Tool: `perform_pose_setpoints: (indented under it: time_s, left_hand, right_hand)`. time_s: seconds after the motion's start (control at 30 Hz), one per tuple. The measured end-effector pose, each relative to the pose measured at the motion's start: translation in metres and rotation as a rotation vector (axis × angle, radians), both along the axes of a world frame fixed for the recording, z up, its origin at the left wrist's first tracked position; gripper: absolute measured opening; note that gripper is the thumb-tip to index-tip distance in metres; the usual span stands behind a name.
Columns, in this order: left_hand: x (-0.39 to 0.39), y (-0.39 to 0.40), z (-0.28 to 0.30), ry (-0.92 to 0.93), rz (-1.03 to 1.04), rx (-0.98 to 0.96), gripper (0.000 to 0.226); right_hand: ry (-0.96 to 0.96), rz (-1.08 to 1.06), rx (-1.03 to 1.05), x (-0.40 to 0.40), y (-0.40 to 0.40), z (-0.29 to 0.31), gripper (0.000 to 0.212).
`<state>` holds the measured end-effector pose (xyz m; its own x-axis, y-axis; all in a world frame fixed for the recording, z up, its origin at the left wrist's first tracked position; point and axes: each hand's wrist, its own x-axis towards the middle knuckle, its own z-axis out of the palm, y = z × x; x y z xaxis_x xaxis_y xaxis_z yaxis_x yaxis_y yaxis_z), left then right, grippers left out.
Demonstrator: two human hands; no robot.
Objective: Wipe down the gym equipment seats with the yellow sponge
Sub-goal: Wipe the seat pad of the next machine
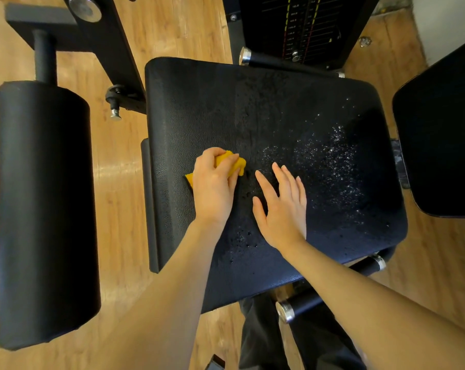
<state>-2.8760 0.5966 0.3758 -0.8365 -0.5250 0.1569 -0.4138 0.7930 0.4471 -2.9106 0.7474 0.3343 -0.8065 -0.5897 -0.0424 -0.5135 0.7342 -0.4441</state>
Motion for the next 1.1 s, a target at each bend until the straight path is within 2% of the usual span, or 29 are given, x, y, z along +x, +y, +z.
perform_pose_setpoints:
  time_s: [0.17,0.4,0.67,0.8,0.9,1.1]
  left_hand:
    - [0.022,0.012,0.000,0.007,-0.037,-0.004,0.031]
    - [0.077,0.046,0.009,-0.080,-0.097,0.012,0.031]
    - [0.146,0.095,0.014,-0.093,-0.032,0.101,0.038]
    - [0.137,0.089,0.018,-0.069,0.004,0.156,0.037]
    - [0.112,0.069,0.011,-0.017,0.125,0.217,0.035]
    - [0.090,0.051,0.009,-0.086,0.038,0.084,0.035]
  right_hand:
    - [0.007,0.001,-0.011,0.001,0.000,-0.001,0.051]
    - [-0.042,0.035,-0.016,-0.002,0.003,0.002,0.051]
    - [-0.035,0.174,0.024,0.031,0.043,0.018,0.049]
    - [-0.075,0.147,0.017,0.063,0.055,0.017,0.049]
    - [-0.085,0.103,0.058,0.078,0.056,0.017,0.052]
    - [-0.113,0.044,0.077,0.082,0.050,0.017,0.051]
